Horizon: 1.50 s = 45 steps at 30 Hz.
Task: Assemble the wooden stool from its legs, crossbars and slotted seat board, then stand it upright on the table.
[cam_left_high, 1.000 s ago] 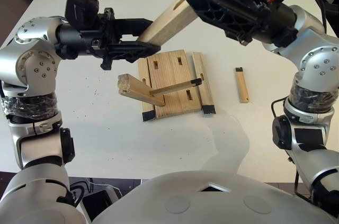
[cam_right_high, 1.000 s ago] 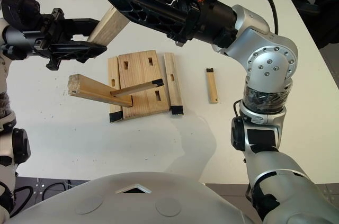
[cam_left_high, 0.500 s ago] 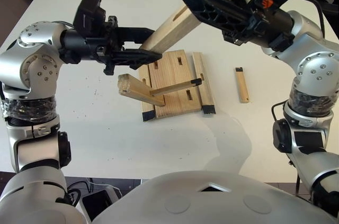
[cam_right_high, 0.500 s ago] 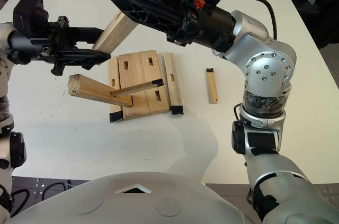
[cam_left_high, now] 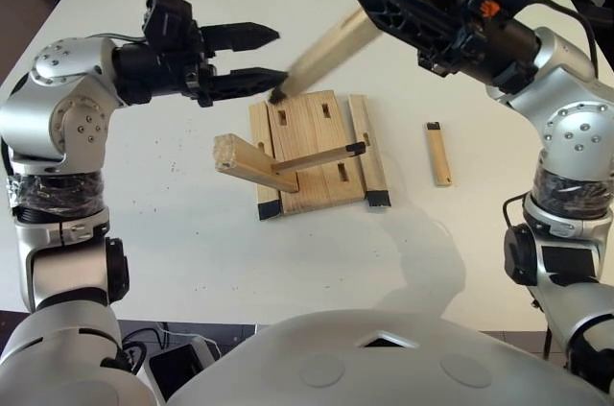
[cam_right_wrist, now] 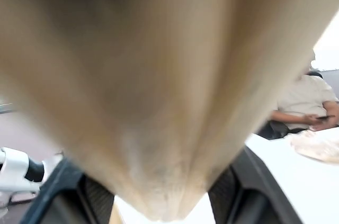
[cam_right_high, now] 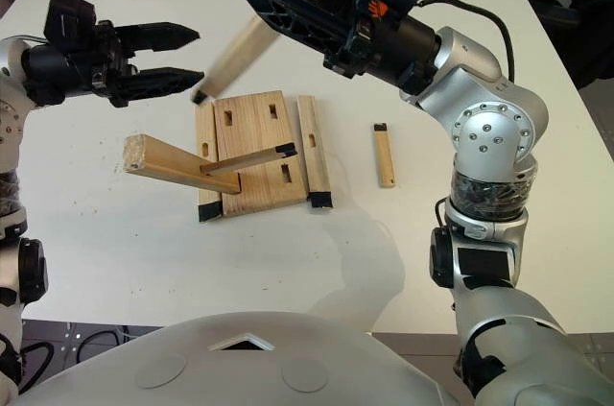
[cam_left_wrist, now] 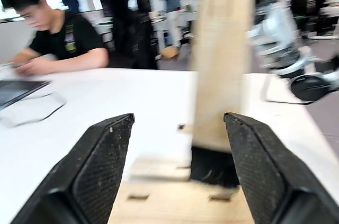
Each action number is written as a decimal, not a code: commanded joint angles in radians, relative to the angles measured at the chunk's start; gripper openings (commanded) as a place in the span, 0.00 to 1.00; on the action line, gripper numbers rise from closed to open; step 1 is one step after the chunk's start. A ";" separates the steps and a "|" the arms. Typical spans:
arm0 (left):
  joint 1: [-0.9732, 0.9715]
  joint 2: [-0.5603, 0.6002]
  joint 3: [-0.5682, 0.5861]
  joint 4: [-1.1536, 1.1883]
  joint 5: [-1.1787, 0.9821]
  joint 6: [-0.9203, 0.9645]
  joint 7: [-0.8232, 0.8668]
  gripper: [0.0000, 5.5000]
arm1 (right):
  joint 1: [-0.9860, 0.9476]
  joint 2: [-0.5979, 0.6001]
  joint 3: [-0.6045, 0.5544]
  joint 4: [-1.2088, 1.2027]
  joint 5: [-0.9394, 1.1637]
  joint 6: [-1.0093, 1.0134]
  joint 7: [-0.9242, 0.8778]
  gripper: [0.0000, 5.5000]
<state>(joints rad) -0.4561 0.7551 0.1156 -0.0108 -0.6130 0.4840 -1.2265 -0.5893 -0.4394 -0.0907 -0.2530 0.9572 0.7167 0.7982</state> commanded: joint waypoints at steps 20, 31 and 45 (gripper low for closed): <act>0.316 -0.653 0.468 0.201 0.092 -0.287 1.250 0.57 | 0.322 -0.189 0.170 -0.054 -0.358 -0.257 0.294 0.36; 0.348 -0.653 0.435 0.191 0.112 -0.296 1.260 0.57 | 0.298 -0.170 0.119 -0.128 -0.259 -0.208 0.281 0.36; 0.331 -0.637 0.397 0.249 0.136 -0.329 1.242 0.57 | 0.292 -0.137 0.230 0.018 -0.337 -0.281 0.377 0.36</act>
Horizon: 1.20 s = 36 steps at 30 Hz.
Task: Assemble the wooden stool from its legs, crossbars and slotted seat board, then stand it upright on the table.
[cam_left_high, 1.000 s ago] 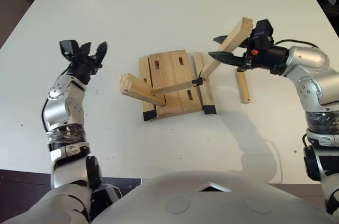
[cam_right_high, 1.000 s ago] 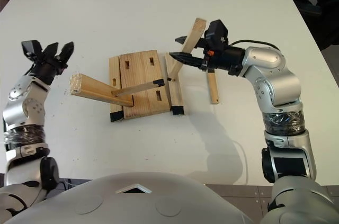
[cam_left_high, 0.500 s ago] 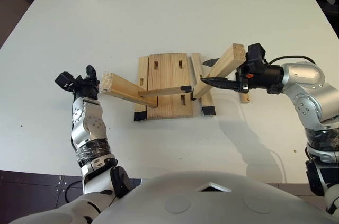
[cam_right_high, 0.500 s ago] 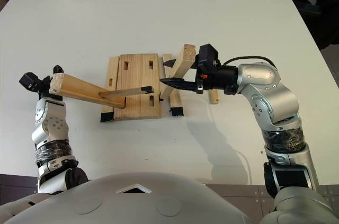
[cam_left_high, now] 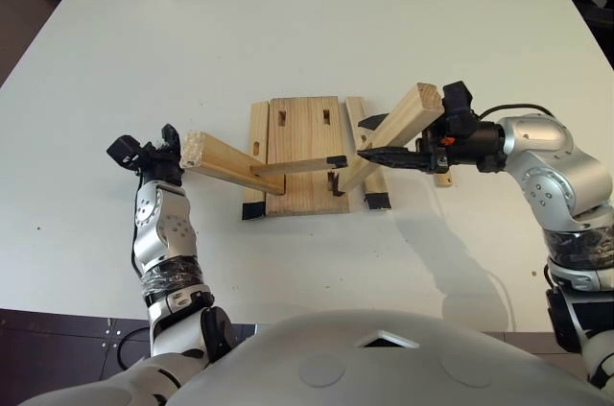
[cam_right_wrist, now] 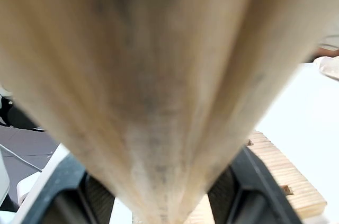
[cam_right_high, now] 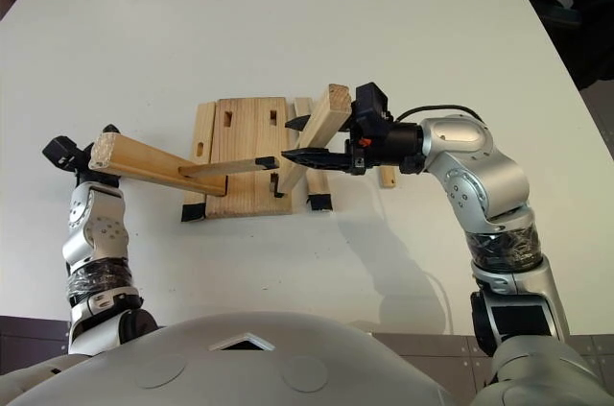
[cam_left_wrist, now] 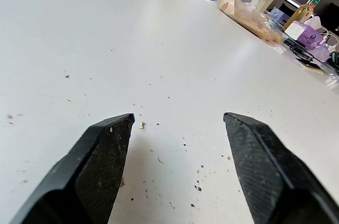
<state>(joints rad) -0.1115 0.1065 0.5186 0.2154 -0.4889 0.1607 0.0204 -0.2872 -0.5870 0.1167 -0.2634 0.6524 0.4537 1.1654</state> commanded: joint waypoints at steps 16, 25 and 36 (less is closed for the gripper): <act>0.034 -0.023 -0.051 -0.008 0.026 -0.035 -0.024 0.57 | -0.107 0.024 0.051 0.167 -0.118 -0.078 0.042 0.36; 0.012 -0.012 -0.097 -0.195 0.006 -0.019 -0.031 0.57 | -0.115 0.021 0.125 0.182 -0.206 -0.096 0.030 0.36; -0.241 0.152 -0.164 -0.867 -0.274 0.259 0.055 0.57 | -0.126 0.002 0.107 0.159 -0.216 -0.076 -0.037 0.36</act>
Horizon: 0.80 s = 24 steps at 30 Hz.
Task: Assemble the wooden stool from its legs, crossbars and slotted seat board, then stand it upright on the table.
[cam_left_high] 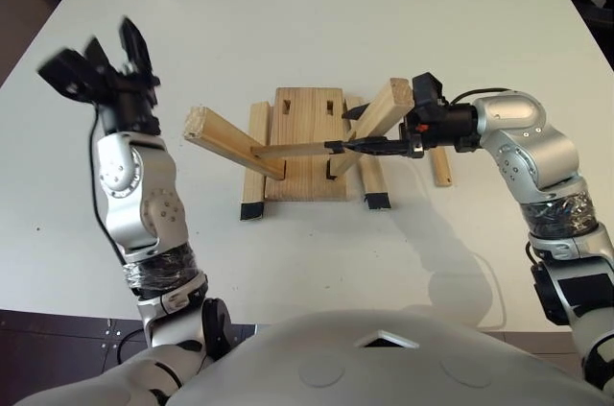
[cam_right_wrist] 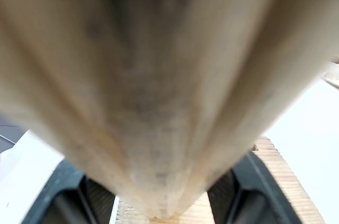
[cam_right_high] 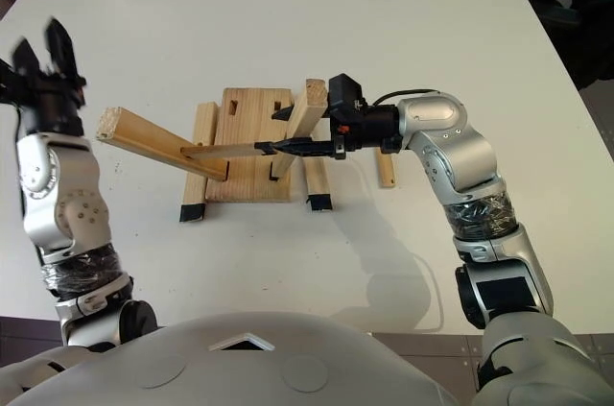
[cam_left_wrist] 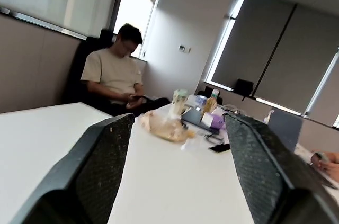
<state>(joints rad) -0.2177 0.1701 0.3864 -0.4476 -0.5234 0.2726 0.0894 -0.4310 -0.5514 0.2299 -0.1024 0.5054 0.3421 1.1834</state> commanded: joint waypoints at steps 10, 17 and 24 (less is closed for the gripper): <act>-0.155 0.365 -0.199 -0.424 -0.626 0.439 -0.031 0.57 | 0.020 -0.029 -0.004 -0.045 -0.102 0.017 -0.112 0.36; -0.096 0.378 -0.480 -0.411 -0.361 0.583 0.077 0.57 | 0.025 -0.028 0.007 -0.050 -0.134 0.002 -0.124 0.36; -0.083 0.355 -0.618 -0.372 -0.165 0.676 0.111 0.47 | 0.024 -0.028 0.025 -0.044 -0.148 -0.006 -0.115 0.36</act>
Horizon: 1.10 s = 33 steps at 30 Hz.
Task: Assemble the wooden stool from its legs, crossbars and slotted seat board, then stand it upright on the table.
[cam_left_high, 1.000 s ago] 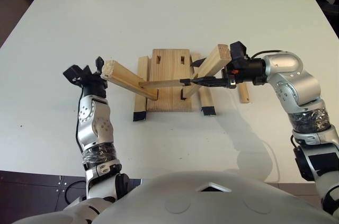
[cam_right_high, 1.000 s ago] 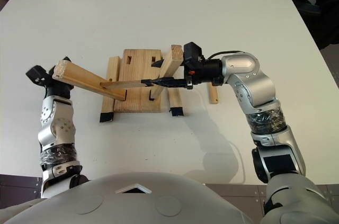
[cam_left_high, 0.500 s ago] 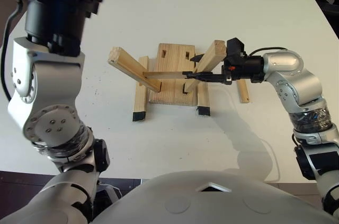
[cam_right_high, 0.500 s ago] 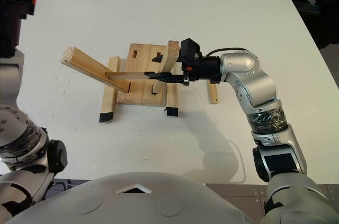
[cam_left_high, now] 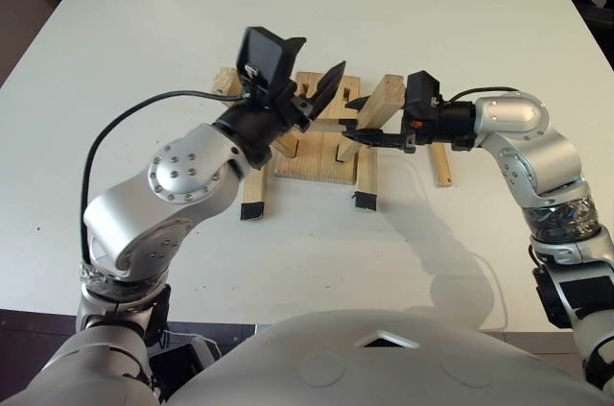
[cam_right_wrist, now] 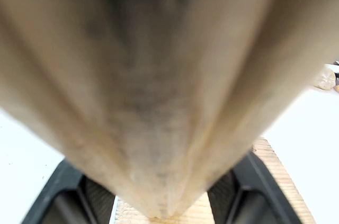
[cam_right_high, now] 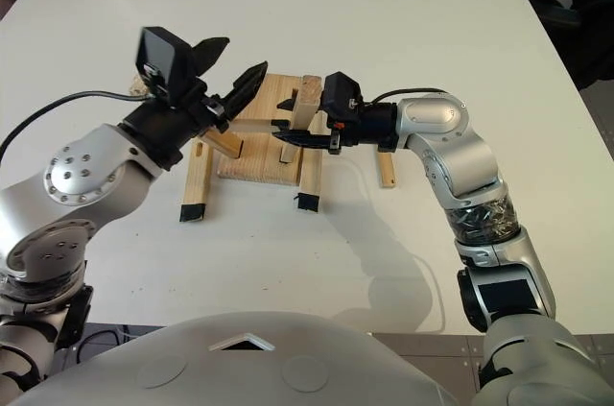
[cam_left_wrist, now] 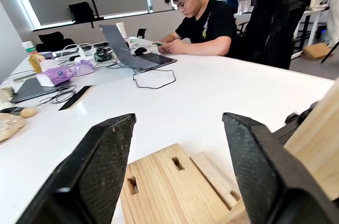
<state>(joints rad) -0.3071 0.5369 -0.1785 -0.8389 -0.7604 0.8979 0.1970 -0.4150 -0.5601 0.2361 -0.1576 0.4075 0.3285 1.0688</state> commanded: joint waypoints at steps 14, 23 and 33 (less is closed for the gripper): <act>0.065 -0.071 -0.199 0.085 0.221 0.191 -0.107 0.07 | -0.040 0.017 0.047 0.042 -0.058 0.018 -0.002 0.36; 0.036 -0.151 -0.120 0.181 0.360 0.033 -0.124 0.00 | -0.056 0.015 0.067 0.083 -0.079 0.013 0.004 0.36; -0.266 -0.321 0.300 0.103 0.225 -0.152 -0.107 0.00 | -0.052 0.007 0.065 0.180 -0.099 -0.023 0.015 0.36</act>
<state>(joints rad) -0.5042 0.2390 0.0428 -0.7149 -0.4936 0.7682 0.0833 -0.4924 -0.5286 0.2771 -0.0274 0.3834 0.2856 1.0900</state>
